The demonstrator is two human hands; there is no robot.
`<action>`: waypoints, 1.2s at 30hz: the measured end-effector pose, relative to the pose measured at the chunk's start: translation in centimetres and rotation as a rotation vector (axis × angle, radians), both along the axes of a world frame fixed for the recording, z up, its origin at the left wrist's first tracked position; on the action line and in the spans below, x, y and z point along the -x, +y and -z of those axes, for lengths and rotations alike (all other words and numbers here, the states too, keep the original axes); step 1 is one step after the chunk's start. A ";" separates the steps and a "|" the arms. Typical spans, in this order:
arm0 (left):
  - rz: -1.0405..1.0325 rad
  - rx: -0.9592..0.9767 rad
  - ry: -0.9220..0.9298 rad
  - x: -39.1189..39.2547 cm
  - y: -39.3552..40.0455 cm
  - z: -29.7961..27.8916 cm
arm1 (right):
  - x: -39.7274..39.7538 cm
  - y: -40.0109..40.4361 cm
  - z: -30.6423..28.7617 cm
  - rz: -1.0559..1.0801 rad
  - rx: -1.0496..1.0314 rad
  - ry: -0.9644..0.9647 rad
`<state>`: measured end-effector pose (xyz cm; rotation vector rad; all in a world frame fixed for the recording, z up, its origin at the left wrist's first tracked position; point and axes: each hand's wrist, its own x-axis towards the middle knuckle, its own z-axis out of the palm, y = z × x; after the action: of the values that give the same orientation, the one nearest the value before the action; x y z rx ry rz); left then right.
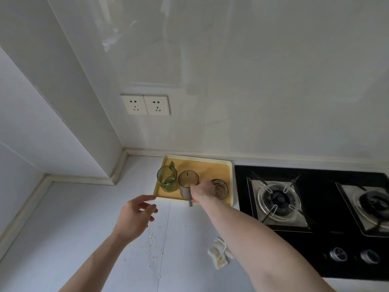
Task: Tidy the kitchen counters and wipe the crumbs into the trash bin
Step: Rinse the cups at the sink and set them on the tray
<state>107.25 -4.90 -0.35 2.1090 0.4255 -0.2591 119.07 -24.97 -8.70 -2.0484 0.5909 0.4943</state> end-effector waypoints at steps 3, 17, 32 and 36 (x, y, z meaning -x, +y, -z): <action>0.019 0.024 -0.010 1.7 0.0 -1.2 | -0.5 0.4 1.6 -0.006 0.045 -0.006; 0.067 0.052 0.026 3.2 -2.1 -0.6 | 6.7 -5.5 2.0 -0.097 0.101 -0.195; 0.114 0.056 0.126 2.1 -5.0 0.3 | 4.9 -4.3 1.7 -0.129 0.199 -0.306; 0.083 0.069 0.122 4.2 -4.4 0.1 | 6.7 -1.9 3.1 -0.346 0.178 -0.252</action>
<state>103.08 -9.30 -0.41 2.0521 0.3953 -0.4468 112.35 -26.88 -11.75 -2.3518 0.1318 0.3826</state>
